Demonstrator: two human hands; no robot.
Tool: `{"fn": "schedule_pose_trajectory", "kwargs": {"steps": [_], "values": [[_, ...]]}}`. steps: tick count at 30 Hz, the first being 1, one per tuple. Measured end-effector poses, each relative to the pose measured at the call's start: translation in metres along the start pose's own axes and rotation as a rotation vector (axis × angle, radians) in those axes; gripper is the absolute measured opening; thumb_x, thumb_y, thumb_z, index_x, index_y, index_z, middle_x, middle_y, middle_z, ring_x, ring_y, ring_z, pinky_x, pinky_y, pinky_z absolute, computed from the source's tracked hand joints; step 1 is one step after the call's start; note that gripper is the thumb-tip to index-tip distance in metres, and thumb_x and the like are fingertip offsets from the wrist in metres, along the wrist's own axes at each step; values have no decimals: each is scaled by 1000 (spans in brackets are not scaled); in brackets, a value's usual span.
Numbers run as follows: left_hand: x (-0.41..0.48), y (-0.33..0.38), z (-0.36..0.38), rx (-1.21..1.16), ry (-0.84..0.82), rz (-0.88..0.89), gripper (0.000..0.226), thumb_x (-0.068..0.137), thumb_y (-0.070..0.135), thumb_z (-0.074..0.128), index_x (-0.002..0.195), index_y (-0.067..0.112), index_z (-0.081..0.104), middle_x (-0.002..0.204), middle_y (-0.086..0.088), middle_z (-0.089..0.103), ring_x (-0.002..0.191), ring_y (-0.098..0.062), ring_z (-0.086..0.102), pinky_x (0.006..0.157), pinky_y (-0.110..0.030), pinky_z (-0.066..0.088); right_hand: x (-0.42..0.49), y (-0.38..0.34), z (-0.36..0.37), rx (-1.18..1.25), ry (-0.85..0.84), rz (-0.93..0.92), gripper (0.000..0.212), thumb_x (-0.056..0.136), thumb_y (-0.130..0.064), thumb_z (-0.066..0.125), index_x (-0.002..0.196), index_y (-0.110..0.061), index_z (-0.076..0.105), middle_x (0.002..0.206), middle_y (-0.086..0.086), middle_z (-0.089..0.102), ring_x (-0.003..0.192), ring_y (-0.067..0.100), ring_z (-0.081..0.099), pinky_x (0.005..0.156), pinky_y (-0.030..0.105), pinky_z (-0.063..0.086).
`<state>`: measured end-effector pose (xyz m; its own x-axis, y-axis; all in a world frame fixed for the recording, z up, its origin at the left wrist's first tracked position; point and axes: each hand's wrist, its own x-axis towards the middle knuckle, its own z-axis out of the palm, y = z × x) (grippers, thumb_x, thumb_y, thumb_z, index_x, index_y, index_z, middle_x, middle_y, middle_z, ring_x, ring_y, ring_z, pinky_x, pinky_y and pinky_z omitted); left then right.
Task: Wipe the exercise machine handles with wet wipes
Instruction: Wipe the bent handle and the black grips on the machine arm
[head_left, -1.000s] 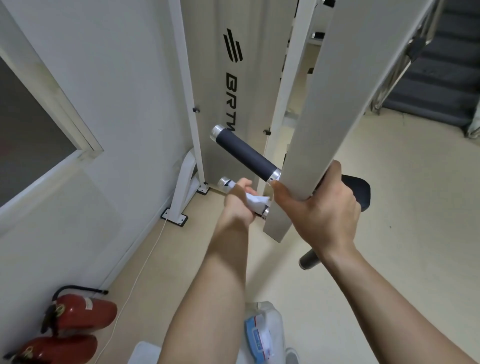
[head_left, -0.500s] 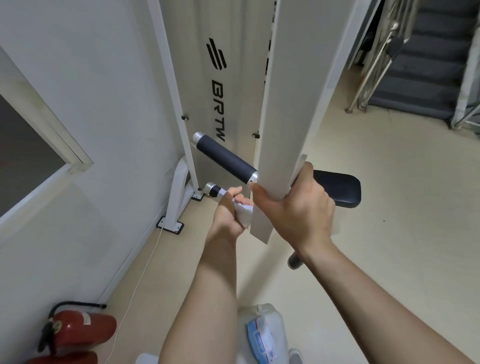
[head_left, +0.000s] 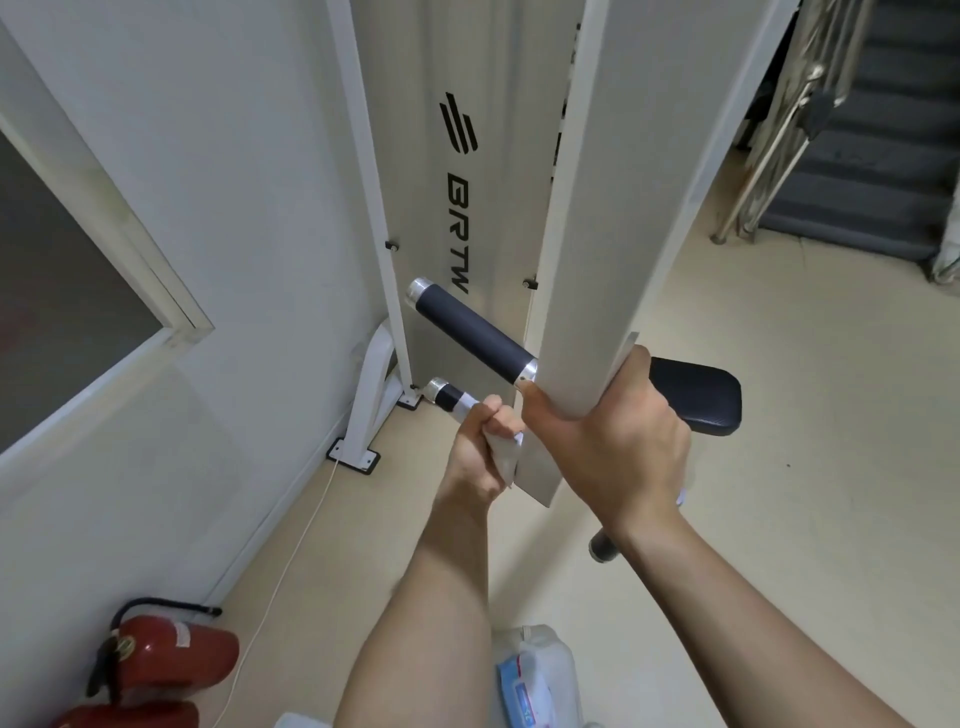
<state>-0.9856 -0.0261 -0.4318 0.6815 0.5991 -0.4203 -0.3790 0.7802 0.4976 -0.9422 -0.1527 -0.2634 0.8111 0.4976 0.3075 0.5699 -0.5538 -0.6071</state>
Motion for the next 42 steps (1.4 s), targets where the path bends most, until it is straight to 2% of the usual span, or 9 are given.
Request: {"fn": "schedule_pose_trajectory", "kwargs": {"steps": [6, 9, 14, 18, 21, 24, 29, 34, 42], "values": [[12, 55, 20, 135, 422, -57, 35, 76, 23, 63, 57, 20, 34, 67, 0, 51, 66, -22, 58, 67, -25, 50, -3, -2, -1, 5, -8, -10, 67, 68, -71, 69, 97, -17, 42, 80, 0, 68, 80, 35, 66, 66, 41, 49], [34, 50, -3, 77, 357, -27, 45, 51, 21, 80, 69, 22, 39, 91, -4, 53, 85, -24, 50, 89, -28, 46, -5, -5, 4, 2, 26, -28, 66, 69, -68, 70, 96, -15, 41, 77, 2, 66, 77, 37, 66, 62, 40, 49], [-2, 5, -3, -111, -41, 35, 46, 71, 14, 80, 60, 22, 36, 54, 7, 36, 53, -8, 30, 65, -22, 25, -7, -7, 5, -13, 29, -21, 68, 69, -72, 64, 99, -15, 41, 76, 0, 65, 74, 35, 66, 62, 38, 49], [-6, 6, -6, 102, 71, -46, 34, 75, 19, 81, 91, 16, 51, 90, -6, 46, 87, -19, 51, 90, -27, 45, -9, -2, 0, -19, 5, -3, 68, 65, -75, 60, 96, -18, 38, 77, -1, 65, 74, 35, 66, 62, 37, 48], [-2, 26, 10, 183, 299, -110, 30, 85, 17, 66, 64, 18, 44, 65, 3, 49, 60, -13, 52, 62, -19, 50, -9, -2, -3, -23, -8, -1, 70, 66, -74, 62, 99, -15, 42, 80, 0, 67, 77, 35, 66, 67, 42, 52], [12, 54, 10, 171, 412, -90, 30, 74, 24, 66, 60, 19, 40, 71, -3, 60, 65, -19, 61, 75, -23, 48, -10, -2, -1, -16, -4, -30, 69, 69, -70, 68, 99, -13, 44, 80, 2, 68, 76, 37, 66, 66, 44, 53], [10, 44, 1, -49, 268, 55, 44, 86, 19, 64, 57, 25, 32, 53, 10, 39, 54, -10, 41, 64, -21, 46, -11, -7, 5, -33, 59, -35, 69, 70, -70, 64, 99, -11, 44, 75, 4, 65, 71, 38, 66, 63, 44, 54], [1, -9, 1, 66, 83, -24, 38, 73, 22, 85, 92, 17, 53, 97, -4, 47, 107, -19, 37, 118, -31, 28, -4, -2, 0, -41, 30, 7, 69, 68, -73, 62, 102, -15, 43, 78, 1, 66, 75, 36, 66, 66, 42, 54], [18, 54, 26, 51, 418, 11, 39, 85, 19, 54, 52, 22, 32, 55, 8, 35, 51, -14, 43, 66, -26, 43, -1, 2, -2, -48, 4, 9, 67, 70, -72, 64, 99, -17, 40, 79, 0, 64, 77, 36, 65, 66, 41, 52]]}}
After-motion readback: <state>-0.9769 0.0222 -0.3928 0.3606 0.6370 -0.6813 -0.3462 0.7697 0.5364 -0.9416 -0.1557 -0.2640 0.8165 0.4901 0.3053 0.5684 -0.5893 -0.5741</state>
